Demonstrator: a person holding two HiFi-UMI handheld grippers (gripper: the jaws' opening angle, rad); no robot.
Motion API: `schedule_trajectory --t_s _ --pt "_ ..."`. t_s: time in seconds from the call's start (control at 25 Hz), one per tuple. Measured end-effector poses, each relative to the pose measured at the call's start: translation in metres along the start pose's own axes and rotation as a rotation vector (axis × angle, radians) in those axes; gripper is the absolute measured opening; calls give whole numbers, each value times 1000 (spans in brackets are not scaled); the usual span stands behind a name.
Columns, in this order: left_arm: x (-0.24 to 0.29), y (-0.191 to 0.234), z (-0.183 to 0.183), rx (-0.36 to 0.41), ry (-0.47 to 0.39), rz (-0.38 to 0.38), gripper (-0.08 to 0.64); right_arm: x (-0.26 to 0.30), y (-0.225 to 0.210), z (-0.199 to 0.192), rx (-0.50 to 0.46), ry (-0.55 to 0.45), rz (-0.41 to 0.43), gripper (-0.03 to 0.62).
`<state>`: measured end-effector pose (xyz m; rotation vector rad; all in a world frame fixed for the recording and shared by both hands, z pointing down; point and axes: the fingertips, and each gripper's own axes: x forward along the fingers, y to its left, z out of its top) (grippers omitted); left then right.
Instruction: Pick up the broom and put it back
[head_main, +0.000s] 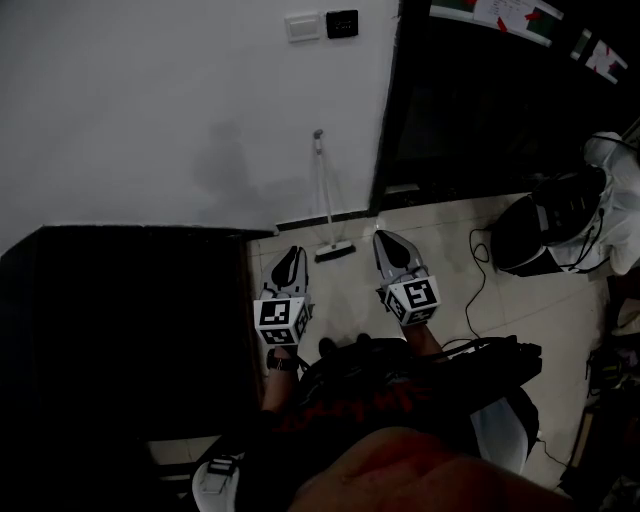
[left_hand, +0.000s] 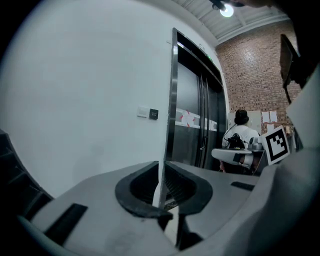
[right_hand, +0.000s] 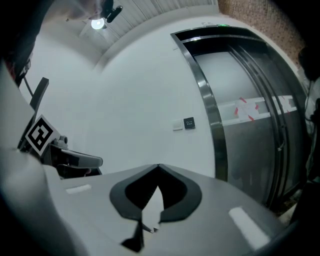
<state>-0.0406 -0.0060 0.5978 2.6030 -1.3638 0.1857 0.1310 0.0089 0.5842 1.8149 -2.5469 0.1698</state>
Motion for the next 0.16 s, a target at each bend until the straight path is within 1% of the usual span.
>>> schedule_trajectory --t_s 0.16 --pt "3 -1 2 10 6 -12 43 2 0 3 -5 6 -3 0"
